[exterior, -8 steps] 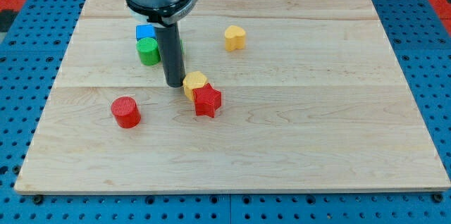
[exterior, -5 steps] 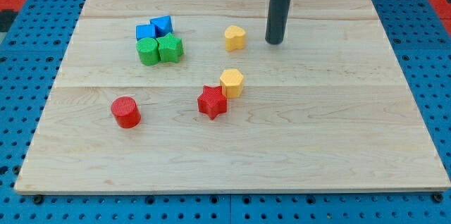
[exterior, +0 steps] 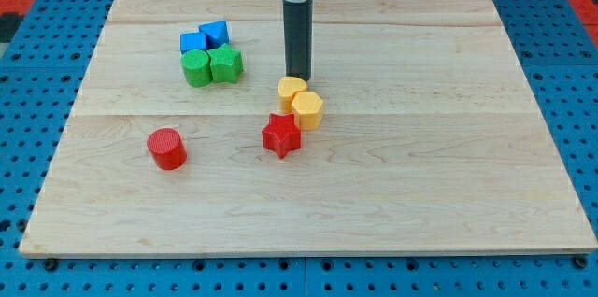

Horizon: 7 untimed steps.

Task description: Push the yellow heart into the red star

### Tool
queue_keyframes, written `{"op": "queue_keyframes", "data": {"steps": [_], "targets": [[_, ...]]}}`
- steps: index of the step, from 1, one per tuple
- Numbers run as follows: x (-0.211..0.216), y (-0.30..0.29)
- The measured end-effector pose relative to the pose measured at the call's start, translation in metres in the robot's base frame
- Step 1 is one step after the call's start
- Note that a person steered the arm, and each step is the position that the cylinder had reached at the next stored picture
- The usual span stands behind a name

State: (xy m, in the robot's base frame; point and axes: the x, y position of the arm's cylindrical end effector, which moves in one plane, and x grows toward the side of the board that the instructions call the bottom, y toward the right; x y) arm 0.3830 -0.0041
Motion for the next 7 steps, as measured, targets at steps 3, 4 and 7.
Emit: {"op": "queue_keyframes", "data": {"steps": [3, 4, 7], "targets": [[0.045, 0.000], [0.031, 0.002], [0.029, 0.035]]}}
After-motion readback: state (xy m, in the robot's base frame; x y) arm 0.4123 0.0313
